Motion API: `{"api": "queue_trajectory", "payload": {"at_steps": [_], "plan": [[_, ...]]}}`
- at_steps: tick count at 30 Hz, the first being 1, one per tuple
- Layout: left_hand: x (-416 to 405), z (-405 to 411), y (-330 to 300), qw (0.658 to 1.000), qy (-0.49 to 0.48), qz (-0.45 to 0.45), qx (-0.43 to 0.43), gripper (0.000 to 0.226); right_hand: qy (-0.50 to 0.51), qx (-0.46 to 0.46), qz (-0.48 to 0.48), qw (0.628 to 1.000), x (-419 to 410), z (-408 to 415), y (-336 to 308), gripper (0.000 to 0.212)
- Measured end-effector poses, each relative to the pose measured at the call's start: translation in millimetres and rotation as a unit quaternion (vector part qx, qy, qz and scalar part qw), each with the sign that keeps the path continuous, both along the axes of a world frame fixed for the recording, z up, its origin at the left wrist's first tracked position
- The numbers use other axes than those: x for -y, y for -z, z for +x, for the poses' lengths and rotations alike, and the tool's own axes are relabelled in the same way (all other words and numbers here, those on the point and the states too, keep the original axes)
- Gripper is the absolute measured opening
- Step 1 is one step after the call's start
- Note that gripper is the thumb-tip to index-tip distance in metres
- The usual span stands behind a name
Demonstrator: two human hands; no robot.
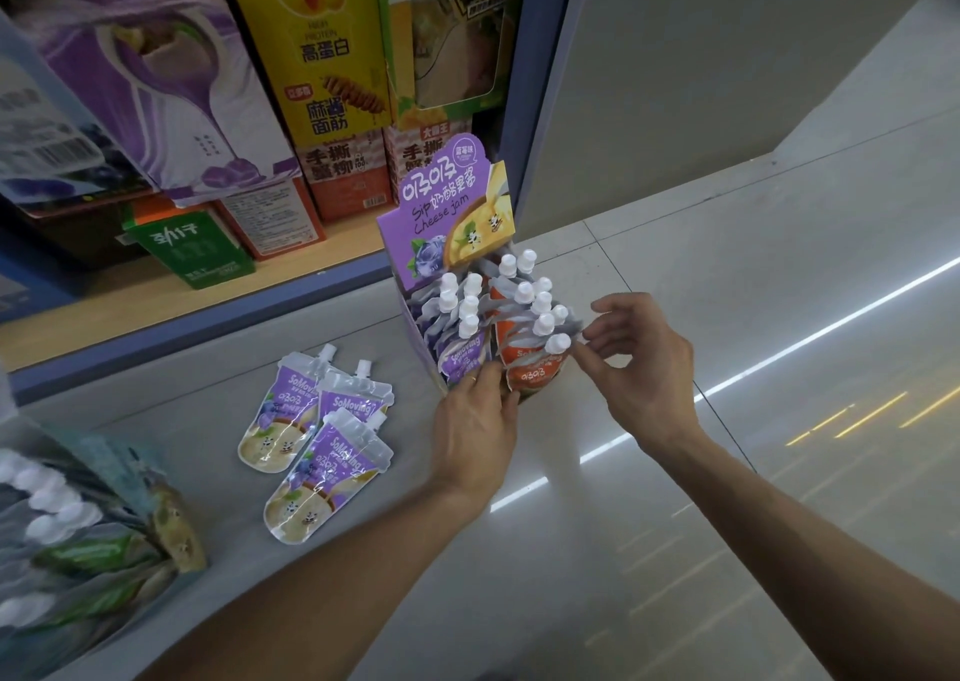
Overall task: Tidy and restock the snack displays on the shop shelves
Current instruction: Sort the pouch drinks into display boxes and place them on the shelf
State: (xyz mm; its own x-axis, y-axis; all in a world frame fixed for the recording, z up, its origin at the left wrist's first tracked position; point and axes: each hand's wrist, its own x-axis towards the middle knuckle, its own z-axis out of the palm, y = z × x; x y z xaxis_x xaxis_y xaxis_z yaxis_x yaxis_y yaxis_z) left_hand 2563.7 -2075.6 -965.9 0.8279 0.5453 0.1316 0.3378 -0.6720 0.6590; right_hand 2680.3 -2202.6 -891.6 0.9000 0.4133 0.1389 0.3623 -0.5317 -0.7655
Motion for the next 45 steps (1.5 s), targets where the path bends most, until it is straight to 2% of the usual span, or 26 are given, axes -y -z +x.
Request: {"api": "queue_trajectory", "payload": {"at_steps": [4,8,10,12,14,16,17,18,19,22,24,26,28,31,34,37,40,43,45], "plan": [[-2.0,9.9,-3.3,0.997,-0.009,-0.007,-0.078,0.021,0.019,-0.025,-0.028,0.999,-3.8,-3.3,11.1,0.024],[-4.2,9.8,-4.5,0.995,0.004,-0.019,-0.102,0.02,0.093,-0.052,-0.045,0.993,-10.8,-8.0,13.5,0.026],[-5.9,-1.3,-9.2,0.997,0.016,-0.051,-0.064,0.021,0.125,-0.063,-0.034,0.99,-13.2,-24.5,11.0,0.032],[-9.6,-22.3,-18.6,0.997,0.023,-0.074,0.011,0.021,0.122,-0.062,-0.032,0.99,-15.7,-48.9,10.1,0.028],[-19.4,-48.3,-31.2,0.995,0.023,-0.069,0.07,0.018,0.059,-0.063,-0.042,0.995,-21.5,-75.1,11.6,0.023],[-39.7,-74.2,-37.9,0.997,0.004,-0.016,0.078,0.016,-0.042,-0.097,-0.063,0.992,-35.2,-96.6,15.6,0.017],[-52.5,-84.6,-36.9,0.998,-0.022,0.011,0.063,0.023,-0.093,-0.118,-0.084,0.985,-45.2,-104.8,17.5,0.012],[-66.5,-92.3,-34.1,0.998,-0.058,0.026,0.031,0.036,-0.137,-0.136,-0.113,0.975,-57.0,-111.3,19.0,0.016],[-80.7,-97.9,-31.1,0.995,-0.098,0.023,-0.024,0.053,-0.173,-0.15,-0.148,0.962,-70.1,-116.2,21.2,0.03],[-116.8,-103.7,-26.7,0.95,-0.182,-0.066,-0.245,0.114,-0.216,-0.182,-0.226,0.932,-113.0,-124.3,31.8,0.067],[-129.1,-108.4,-24.1,0.92,-0.202,-0.136,-0.308,0.129,-0.208,-0.202,-0.249,0.924,-135.5,-127.4,42.8,0.084],[-132.1,-114.1,-17.0,0.915,-0.222,-0.154,-0.3,0.126,-0.203,-0.235,-0.266,0.913,-150.2,-129.8,52.9,0.104],[-130.0,-118.7,-12.6,0.922,-0.225,-0.159,-0.273,0.106,-0.197,-0.243,-0.278,0.908,-155.9,-131.8,63.1,0.114],[-121.4,-125.5,-9.5,0.931,-0.202,-0.214,-0.218,0.064,-0.158,-0.255,-0.239,0.923,-150.5,-133.0,81.3,0.095],[-112.8,-134.3,-8.3,0.945,-0.154,-0.226,-0.178,0.059,-0.121,-0.272,-0.147,0.943,-133.4,-132.3,92.8,0.073],[-103.6,-144.5,-12.5,0.946,-0.11,-0.277,-0.13,0.054,-0.118,-0.28,-0.055,0.951,-115.1,-138.1,80.3,0.057],[-93.4,-152.6,-19.5,0.933,-0.117,-0.338,-0.048,0.053,-0.096,-0.321,0.017,0.942,-99.0,-146.5,62.9,0.053],[-78.3,-155.6,-34.7,0.914,-0.118,-0.387,0.016,0.052,-0.065,-0.416,0.087,0.903,-81.3,-154.8,43.9,0.057],[-64.9,-153.6,-45.1,0.911,-0.095,-0.399,0.036,0.049,-0.085,-0.455,0.099,0.881,-67.4,-154.3,29.2,0.041]]}}
